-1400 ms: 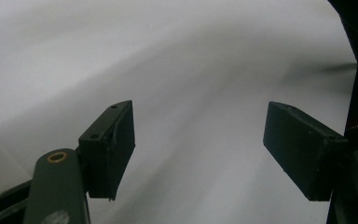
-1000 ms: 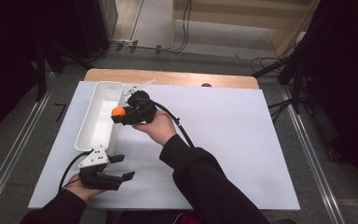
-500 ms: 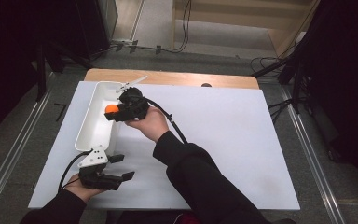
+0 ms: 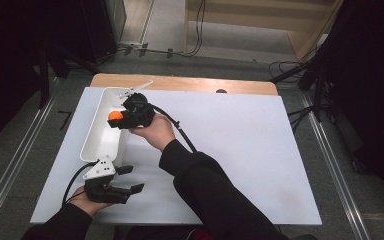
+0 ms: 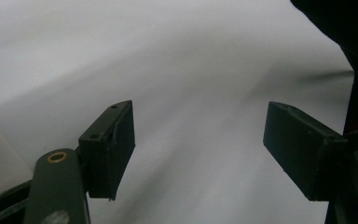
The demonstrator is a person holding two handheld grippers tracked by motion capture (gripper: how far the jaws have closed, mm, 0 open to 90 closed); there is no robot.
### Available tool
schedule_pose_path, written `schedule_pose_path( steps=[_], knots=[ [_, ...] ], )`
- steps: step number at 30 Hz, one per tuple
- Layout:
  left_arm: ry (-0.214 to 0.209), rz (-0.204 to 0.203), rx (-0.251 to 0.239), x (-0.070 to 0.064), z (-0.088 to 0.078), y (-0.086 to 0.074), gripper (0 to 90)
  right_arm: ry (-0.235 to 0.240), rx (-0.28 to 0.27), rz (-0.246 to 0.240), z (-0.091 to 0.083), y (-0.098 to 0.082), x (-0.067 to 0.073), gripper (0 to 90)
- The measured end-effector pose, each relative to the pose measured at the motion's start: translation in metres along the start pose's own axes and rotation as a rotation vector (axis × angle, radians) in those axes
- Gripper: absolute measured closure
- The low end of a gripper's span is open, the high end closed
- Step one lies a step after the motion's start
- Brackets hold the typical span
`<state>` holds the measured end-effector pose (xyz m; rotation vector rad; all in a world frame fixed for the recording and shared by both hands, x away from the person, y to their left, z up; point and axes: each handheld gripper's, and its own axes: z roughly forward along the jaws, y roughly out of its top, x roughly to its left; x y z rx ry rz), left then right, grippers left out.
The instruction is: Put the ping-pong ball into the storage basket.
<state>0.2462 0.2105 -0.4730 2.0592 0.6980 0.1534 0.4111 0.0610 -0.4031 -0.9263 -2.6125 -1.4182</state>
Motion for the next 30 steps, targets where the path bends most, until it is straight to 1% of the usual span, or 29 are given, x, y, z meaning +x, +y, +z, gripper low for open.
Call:
schedule_pose_path(
  steps=[2, 6, 8, 9, 11, 12, 16, 20, 22, 25, 30],
  knots=[
    [0.000, -0.001, 0.001, 0.000, 0.000, 0.000, 25.3, -0.002, 0.007, 0.001, 0.004, 0.001, 0.000, 48.3],
    [0.000, 0.001, 0.003, 0.000, 0.000, 0.000, 25.3, 0.009, 0.001, 0.012, 0.008, 0.003, 0.000, 48.3],
    [0.000, 0.002, 0.005, 0.000, 0.000, 0.000, 25.3, 0.013, 0.000, 0.012, 0.009, 0.003, 0.000, 48.3],
    [-0.001, 0.002, 0.006, -0.001, 0.000, 0.000, 25.3, 0.006, 0.008, 0.004, 0.012, 0.003, 0.001, 48.3],
    [-0.002, 0.002, 0.005, -0.001, 0.000, 0.000, 25.3, 0.008, 0.010, 0.003, 0.013, 0.003, 0.001, 48.3],
    [-0.001, 0.002, 0.003, -0.001, 0.000, 0.000, 25.3, 0.007, 0.014, 0.003, 0.016, 0.003, 0.000, 48.3],
    [-0.001, 0.002, 0.003, -0.001, 0.000, 0.000, 25.3, 0.014, 0.008, 0.008, 0.021, 0.004, 0.002, 48.2],
    [-0.002, 0.002, 0.004, -0.001, 0.000, 0.000, 25.3, 0.016, 0.006, -0.001, 0.026, 0.005, 0.004, 48.2],
    [-0.003, 0.002, 0.005, -0.001, 0.000, 0.000, 25.3, 0.018, 0.006, 0.003, 0.026, 0.005, 0.005, 48.2],
    [-0.006, 0.002, 0.005, -0.001, 0.000, 0.000, 25.3, 0.027, 0.005, 0.002, 0.030, 0.004, 0.004, 48.1],
    [-0.006, 0.002, 0.005, -0.001, 0.000, 0.000, 25.3, 0.024, 0.006, 0.007, 0.034, 0.003, 0.003, 48.0]
  ],
)
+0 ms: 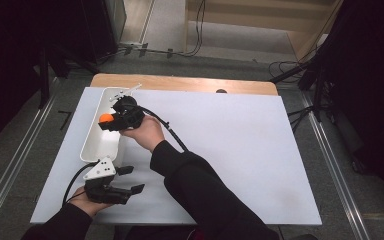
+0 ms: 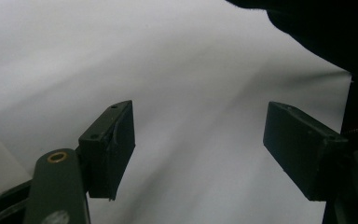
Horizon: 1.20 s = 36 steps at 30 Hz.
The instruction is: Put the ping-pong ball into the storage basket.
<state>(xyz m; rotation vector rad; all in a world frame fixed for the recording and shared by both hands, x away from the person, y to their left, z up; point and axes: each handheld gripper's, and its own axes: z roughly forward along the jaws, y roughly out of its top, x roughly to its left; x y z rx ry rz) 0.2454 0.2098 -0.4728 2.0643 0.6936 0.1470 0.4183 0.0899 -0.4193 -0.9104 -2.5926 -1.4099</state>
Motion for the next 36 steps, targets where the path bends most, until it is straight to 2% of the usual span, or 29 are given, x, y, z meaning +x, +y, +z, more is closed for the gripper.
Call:
schedule_pose_path(
  steps=[8, 13, 15, 16, 19, 23, 29, 36],
  knots=[
    [0.000, 0.000, -0.001, 0.000, 0.000, 0.000, 25.3, -0.007, 0.001, -0.007, 0.003, -0.001, -0.003, 48.0],
    [0.000, 0.000, 0.000, 0.000, 0.000, 0.000, 25.3, -0.011, -0.017, -0.016, 0.004, -0.002, -0.004, 37.0],
    [0.000, 0.000, 0.000, 0.000, 0.000, 0.000, 25.3, 0.000, -0.029, -0.025, 0.003, -0.002, -0.005, 36.8],
    [0.000, 0.002, 0.000, 0.000, 0.000, 0.000, 25.3, -0.010, -0.031, -0.040, 0.002, -0.002, -0.005, 36.4],
    [0.000, -0.002, -0.003, 0.000, 0.000, 0.000, 25.3, -0.006, -0.022, -0.048, 0.001, -0.003, -0.006, 36.0],
    [-0.001, 0.000, -0.001, 0.000, 0.000, 0.000, 25.3, 0.000, -0.010, -0.036, -0.004, -0.003, -0.007, 35.7],
    [0.003, -0.004, -0.004, 0.001, 0.000, -0.001, 25.3, 0.010, -0.009, -0.045, -0.012, -0.004, -0.005, 34.3],
    [0.007, 0.000, -0.002, 0.000, 0.000, -0.001, 25.3, 0.001, -0.018, -0.051, -0.029, -0.008, -0.004, 32.8]
  ],
)
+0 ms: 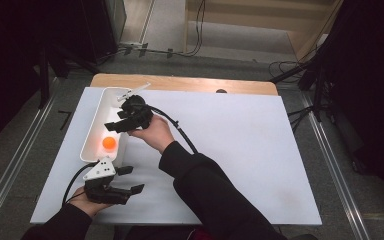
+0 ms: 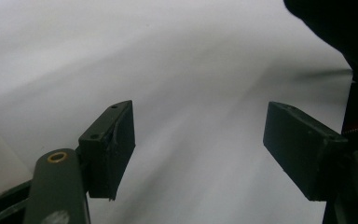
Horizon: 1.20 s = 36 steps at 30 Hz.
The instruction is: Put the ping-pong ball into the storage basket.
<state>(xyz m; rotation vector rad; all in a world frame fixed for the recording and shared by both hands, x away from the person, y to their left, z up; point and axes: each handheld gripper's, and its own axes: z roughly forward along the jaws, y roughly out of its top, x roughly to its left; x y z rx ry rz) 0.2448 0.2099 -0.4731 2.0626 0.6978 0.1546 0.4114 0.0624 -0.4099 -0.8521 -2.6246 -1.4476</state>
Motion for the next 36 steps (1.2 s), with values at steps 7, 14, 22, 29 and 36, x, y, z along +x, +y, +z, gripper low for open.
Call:
schedule_pose_path(
  steps=[7, 14, 22, 29, 36],
  knots=[
    [0.000, 0.000, 0.008, 0.000, 0.000, -0.001, 25.3, -0.005, -0.006, 0.011, -0.021, -0.007, -0.007, 32.1],
    [0.002, 0.003, 0.007, 0.000, 0.000, -0.001, 25.4, -0.004, -0.002, 0.021, -0.030, -0.016, -0.009, 32.1],
    [0.004, 0.005, 0.011, 0.000, 0.000, -0.001, 25.3, -0.001, 0.001, 0.050, -0.042, -0.028, -0.011, 32.1],
    [0.007, 0.002, 0.009, 0.000, 0.001, -0.002, 25.4, -0.011, -0.004, 0.035, -0.061, -0.038, -0.010, 32.1],
    [0.003, 0.007, 0.012, 0.000, 0.001, -0.001, 25.3, -0.026, -0.004, 0.040, -0.074, -0.044, -0.011, 28.1]
  ],
)
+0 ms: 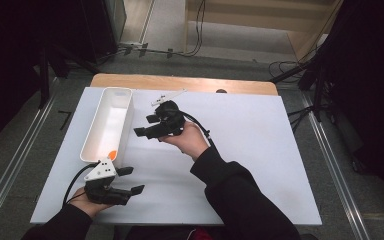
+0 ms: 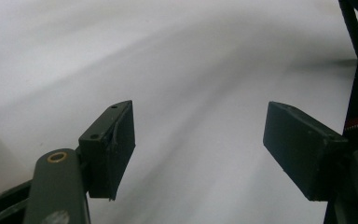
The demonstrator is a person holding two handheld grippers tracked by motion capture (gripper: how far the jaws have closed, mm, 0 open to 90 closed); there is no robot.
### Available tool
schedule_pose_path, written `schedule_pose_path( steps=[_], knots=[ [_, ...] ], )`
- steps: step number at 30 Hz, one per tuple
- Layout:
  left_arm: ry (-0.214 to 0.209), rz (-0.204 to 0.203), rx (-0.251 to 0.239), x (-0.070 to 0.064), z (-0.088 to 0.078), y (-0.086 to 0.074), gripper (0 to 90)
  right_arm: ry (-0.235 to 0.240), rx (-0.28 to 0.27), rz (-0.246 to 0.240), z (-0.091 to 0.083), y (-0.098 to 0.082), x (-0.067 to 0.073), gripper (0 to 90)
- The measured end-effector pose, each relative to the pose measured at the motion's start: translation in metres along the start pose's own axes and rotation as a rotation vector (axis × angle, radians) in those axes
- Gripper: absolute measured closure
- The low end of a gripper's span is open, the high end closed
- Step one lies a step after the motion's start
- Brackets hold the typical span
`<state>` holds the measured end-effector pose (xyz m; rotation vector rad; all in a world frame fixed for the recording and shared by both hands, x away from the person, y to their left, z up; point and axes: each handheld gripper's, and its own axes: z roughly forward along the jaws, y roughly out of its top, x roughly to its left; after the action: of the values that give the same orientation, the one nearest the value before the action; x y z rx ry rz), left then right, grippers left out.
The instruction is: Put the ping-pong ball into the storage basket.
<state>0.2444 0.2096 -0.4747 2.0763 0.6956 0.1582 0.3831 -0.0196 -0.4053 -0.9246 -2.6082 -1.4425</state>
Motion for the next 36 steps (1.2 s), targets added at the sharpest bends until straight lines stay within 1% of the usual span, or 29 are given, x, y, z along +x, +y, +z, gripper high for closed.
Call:
schedule_pose_path(
  steps=[4, 5, 8, 11, 13, 19, 20, 24, 26, 29, 30, 36],
  knots=[
    [0.005, 0.000, 0.000, 0.000, 0.000, 0.000, 25.4, 0.000, 0.005, 0.004, -0.004, -0.004, 0.000, 27.0],
    [0.005, 0.000, 0.000, 0.000, 0.000, 0.000, 25.4, 0.007, 0.006, 0.005, -0.005, -0.005, 0.000, 26.3],
    [0.005, -0.001, 0.004, 0.000, 0.000, 0.000, 25.4, -0.020, 0.021, 0.003, -0.009, -0.012, 0.000, 25.9],
    [0.005, -0.001, 0.004, 0.000, 0.000, 0.000, 25.3, -0.022, 0.026, 0.003, -0.012, -0.015, -0.001, 25.3],
    [0.002, -0.004, 0.005, 0.000, 0.000, 0.000, 25.3, -0.034, 0.017, 0.002, -0.018, -0.021, -0.002, 25.3],
    [0.002, -0.005, 0.004, 0.000, 0.001, 0.000, 25.3, -0.031, 0.014, 0.017, -0.030, -0.030, -0.006, 25.3],
    [0.002, -0.005, 0.004, 0.000, 0.001, 0.000, 25.3, -0.038, 0.016, 0.015, -0.031, -0.031, -0.006, 25.3],
    [0.002, -0.005, 0.004, 0.000, 0.001, 0.000, 25.3, -0.038, 0.012, 0.005, -0.037, -0.035, -0.004, 25.3],
    [0.003, -0.004, 0.006, 0.000, 0.001, 0.000, 25.3, -0.034, 0.012, 0.009, -0.040, -0.038, -0.004, 25.3],
    [0.003, -0.003, 0.005, 0.000, 0.001, -0.001, 25.3, -0.042, 0.006, 0.001, -0.044, -0.042, -0.004, 25.3],
    [0.002, -0.004, 0.005, 0.000, 0.001, -0.001, 25.3, -0.036, 0.006, 0.000, -0.045, -0.044, -0.004, 25.3],
    [0.004, -0.005, 0.005, 0.000, 0.001, -0.001, 25.3, -0.046, -0.002, 0.009, -0.055, -0.058, -0.005, 25.3]
  ],
)
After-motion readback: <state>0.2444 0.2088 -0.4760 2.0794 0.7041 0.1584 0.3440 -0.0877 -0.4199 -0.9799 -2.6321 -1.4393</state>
